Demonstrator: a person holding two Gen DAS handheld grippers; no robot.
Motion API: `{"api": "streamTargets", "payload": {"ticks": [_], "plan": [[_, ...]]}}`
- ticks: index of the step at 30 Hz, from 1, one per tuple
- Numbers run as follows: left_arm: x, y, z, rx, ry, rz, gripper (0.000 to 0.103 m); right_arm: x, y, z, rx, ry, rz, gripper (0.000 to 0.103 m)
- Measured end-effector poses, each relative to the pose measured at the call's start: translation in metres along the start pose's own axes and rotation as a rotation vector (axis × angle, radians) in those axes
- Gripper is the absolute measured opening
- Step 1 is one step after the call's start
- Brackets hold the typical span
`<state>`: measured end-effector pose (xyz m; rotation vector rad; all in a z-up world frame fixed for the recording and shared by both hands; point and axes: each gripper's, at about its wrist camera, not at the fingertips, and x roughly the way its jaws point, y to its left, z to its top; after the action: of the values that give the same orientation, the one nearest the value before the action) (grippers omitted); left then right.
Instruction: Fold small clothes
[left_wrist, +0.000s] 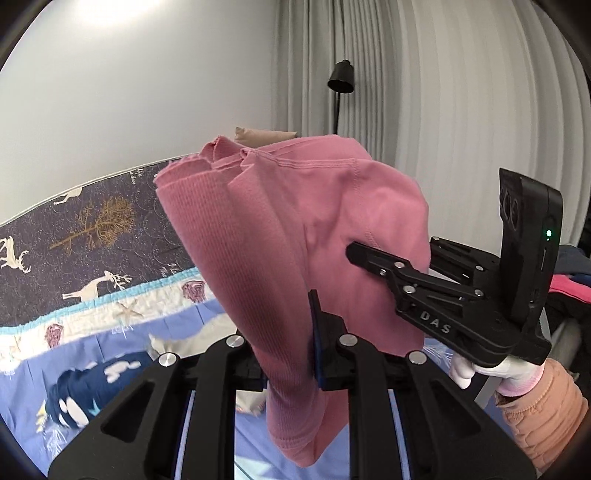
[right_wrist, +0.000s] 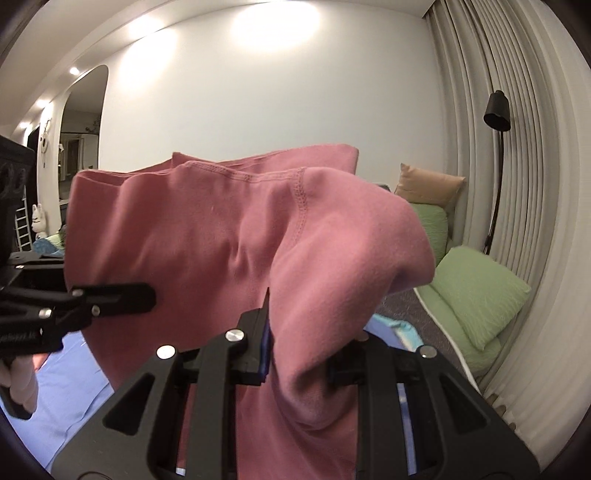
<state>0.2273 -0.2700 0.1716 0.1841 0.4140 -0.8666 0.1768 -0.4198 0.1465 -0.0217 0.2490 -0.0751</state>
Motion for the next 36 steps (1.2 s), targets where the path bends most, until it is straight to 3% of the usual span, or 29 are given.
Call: {"api": "streamTargets", "payload": {"ticks": [6, 9, 10, 11, 12, 14, 16, 21, 22, 24, 25, 26, 27, 30, 33, 36], "plan": [[0.056, 0.047, 0.007, -0.071, 0.036, 0.050, 0.017, 0.079, -0.004, 0.013, 0.001, 0.036, -0.003, 0.022], [0.100, 0.080, -0.002, -0.115, 0.081, 0.115, 0.021, 0.144, 0.000, 0.008, -0.012, 0.108, -0.013, 0.024], [0.117, 0.093, -0.008, -0.129, 0.110, 0.140, 0.023, 0.170, 0.002, 0.003, -0.022, 0.147, -0.037, 0.027], [0.142, 0.110, -0.019, -0.146, 0.159, 0.203, 0.035, 0.188, 0.002, -0.001, -0.034, 0.180, -0.072, 0.044], [0.157, 0.122, -0.030, -0.162, 0.194, 0.260, 0.044, 0.218, 0.002, -0.015, -0.055, 0.250, -0.168, 0.059], [0.185, 0.146, -0.063, -0.197, 0.292, 0.321, 0.044, 0.239, 0.000, -0.039, -0.037, 0.312, -0.210, 0.058], [0.193, 0.155, -0.091, -0.210, 0.339, 0.311, 0.044, 0.243, -0.007, -0.074, 0.050, 0.355, -0.178, 0.058], [0.171, 0.150, -0.150, -0.178, 0.391, 0.236, 0.057, 0.199, -0.015, -0.147, 0.152, 0.423, -0.092, 0.060], [0.159, 0.144, -0.160, -0.166, 0.386, 0.217, 0.058, 0.177, -0.018, -0.161, 0.168, 0.424, -0.085, 0.062], [0.132, 0.124, -0.176, -0.142, 0.359, 0.178, 0.063, 0.146, -0.021, -0.175, 0.178, 0.412, -0.099, 0.077], [0.117, 0.111, -0.182, -0.131, 0.338, 0.163, 0.063, 0.121, -0.021, -0.181, 0.185, 0.388, -0.103, 0.079], [0.099, 0.097, -0.189, -0.119, 0.312, 0.155, 0.072, 0.093, -0.012, -0.185, 0.190, 0.360, -0.100, 0.080], [0.084, 0.085, -0.193, -0.113, 0.288, 0.158, 0.085, 0.067, -0.009, -0.187, 0.192, 0.328, -0.107, 0.084], [0.043, 0.054, -0.198, -0.093, 0.191, 0.190, 0.101, 0.010, 0.002, -0.182, 0.185, 0.245, -0.158, 0.098], [0.004, 0.022, -0.197, -0.073, 0.104, 0.223, 0.102, -0.038, 0.023, -0.165, 0.170, 0.173, -0.195, 0.101], [-0.030, 0.000, -0.193, -0.084, 0.063, 0.264, 0.102, -0.067, 0.042, -0.148, 0.157, 0.207, -0.196, 0.101]]}}
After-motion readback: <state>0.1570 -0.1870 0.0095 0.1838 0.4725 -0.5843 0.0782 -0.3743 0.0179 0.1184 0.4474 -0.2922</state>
